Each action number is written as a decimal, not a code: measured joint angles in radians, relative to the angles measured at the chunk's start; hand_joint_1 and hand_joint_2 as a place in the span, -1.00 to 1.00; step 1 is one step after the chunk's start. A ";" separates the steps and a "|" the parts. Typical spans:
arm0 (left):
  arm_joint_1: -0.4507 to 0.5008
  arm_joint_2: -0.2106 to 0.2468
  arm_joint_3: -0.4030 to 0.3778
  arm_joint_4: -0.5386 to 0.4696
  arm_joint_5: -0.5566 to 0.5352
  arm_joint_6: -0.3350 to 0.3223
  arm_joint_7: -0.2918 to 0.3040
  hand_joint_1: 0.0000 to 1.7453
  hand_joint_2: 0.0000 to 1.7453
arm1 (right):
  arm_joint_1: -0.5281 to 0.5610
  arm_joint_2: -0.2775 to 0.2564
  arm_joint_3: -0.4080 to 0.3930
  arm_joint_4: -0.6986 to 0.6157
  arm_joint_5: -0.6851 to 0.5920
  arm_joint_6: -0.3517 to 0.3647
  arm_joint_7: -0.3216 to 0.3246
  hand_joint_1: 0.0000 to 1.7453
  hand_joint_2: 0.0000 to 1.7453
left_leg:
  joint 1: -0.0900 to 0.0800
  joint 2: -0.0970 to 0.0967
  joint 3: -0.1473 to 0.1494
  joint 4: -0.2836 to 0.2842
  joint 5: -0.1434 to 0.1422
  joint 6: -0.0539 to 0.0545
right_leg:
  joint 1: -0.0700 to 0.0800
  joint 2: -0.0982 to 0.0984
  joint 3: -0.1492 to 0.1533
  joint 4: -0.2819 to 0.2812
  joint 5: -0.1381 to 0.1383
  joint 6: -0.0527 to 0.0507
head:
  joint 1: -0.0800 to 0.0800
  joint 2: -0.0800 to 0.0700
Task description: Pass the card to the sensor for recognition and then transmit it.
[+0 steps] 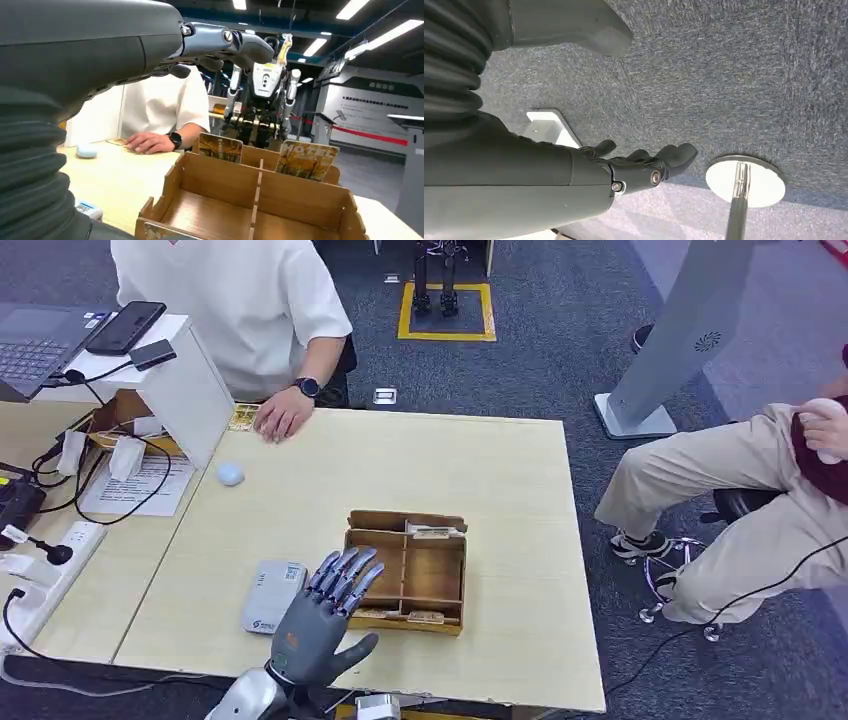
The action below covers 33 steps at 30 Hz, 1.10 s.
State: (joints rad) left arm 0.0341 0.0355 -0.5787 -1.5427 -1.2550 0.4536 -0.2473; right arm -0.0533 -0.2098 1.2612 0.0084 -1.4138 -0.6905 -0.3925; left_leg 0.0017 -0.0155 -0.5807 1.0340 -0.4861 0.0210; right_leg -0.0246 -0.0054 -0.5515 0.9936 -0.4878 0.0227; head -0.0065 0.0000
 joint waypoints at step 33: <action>-0.077 0.005 -0.077 0.151 -0.144 -0.063 0.224 -1.00 1.00 | -0.011 0.007 0.043 0.000 0.003 0.000 0.036 -1.00 1.00 | 0.000 0.000 0.000 0.000 0.000 0.000 | 0.000 0.000 0.000 0.000 0.000 0.000 | 0.000 0.000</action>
State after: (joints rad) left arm -0.0432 0.0400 -0.6558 -1.3912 -1.3989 0.3902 -0.0233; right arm -0.0646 -0.2026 1.3039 0.0084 -1.4103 -0.6905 -0.3567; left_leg 0.0017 -0.0156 -0.5808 1.0340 -0.4861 0.0209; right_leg -0.0246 -0.0054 -0.5515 0.9936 -0.4878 0.0227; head -0.0065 0.0004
